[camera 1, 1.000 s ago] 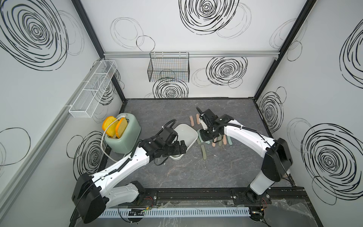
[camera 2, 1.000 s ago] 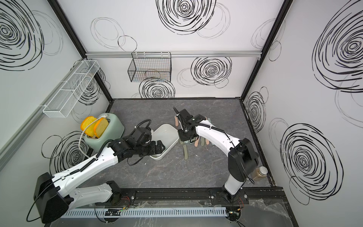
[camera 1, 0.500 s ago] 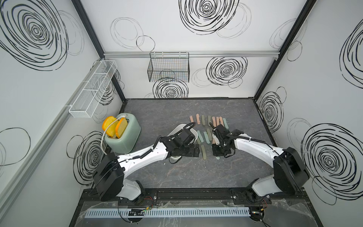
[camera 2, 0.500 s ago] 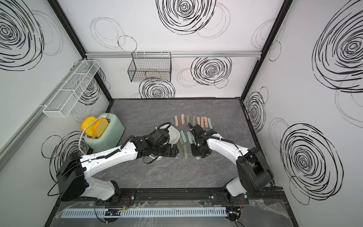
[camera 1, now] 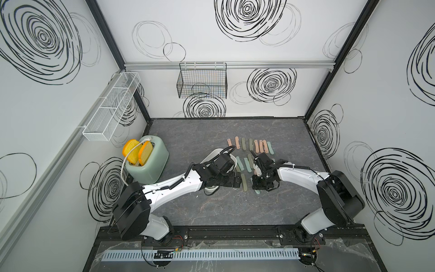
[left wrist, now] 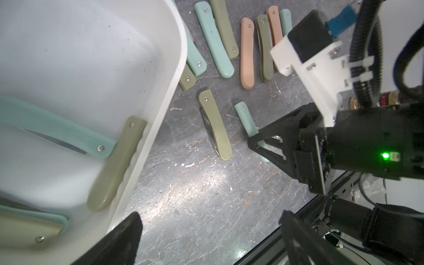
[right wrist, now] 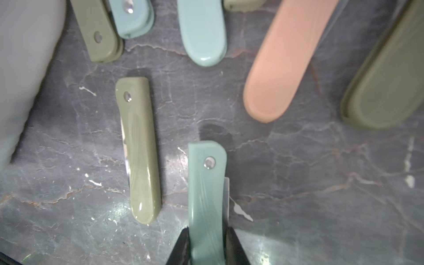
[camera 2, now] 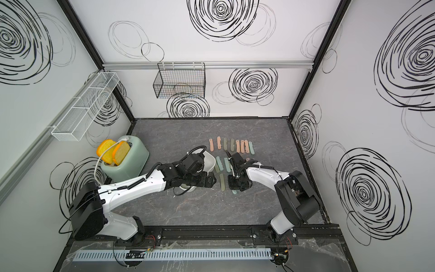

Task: Take the fruit knife out of the storage box
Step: Place the fruit knife at the center of the board, then pick up the fruit knife from the storage box.

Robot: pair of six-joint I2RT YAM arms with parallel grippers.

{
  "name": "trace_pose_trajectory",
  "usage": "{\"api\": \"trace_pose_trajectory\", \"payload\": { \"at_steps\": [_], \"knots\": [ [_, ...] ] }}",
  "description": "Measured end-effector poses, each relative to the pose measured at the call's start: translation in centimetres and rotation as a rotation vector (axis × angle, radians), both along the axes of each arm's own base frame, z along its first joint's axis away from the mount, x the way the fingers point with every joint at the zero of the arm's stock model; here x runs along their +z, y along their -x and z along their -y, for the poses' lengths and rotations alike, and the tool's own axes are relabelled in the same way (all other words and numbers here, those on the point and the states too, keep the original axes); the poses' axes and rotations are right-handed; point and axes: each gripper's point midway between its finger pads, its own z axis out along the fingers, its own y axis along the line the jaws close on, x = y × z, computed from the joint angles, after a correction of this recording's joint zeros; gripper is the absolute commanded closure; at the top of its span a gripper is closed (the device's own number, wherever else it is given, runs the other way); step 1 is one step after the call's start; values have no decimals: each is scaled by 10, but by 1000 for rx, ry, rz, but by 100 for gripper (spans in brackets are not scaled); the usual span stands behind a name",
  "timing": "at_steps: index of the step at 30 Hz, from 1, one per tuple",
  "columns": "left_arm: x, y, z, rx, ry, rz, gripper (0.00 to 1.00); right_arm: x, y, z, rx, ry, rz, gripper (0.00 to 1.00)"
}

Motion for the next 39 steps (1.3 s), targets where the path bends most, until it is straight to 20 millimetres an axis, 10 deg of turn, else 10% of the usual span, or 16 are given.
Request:
{"api": "trace_pose_trajectory", "payload": {
  "at_steps": [9, 22, 39],
  "knots": [
    [4, 1, 2, -22, 14, 7, 2, 8, -7, 1, -6, 12, 17, 49],
    [62, -37, -67, 195, 77, 133, 2, 114, -79, -66, 125, -75, 285, 30],
    [53, -1, -176, 445, 48, 113, 2, 43, -87, -191, 487, 71, 240, 32]
  ]
}}
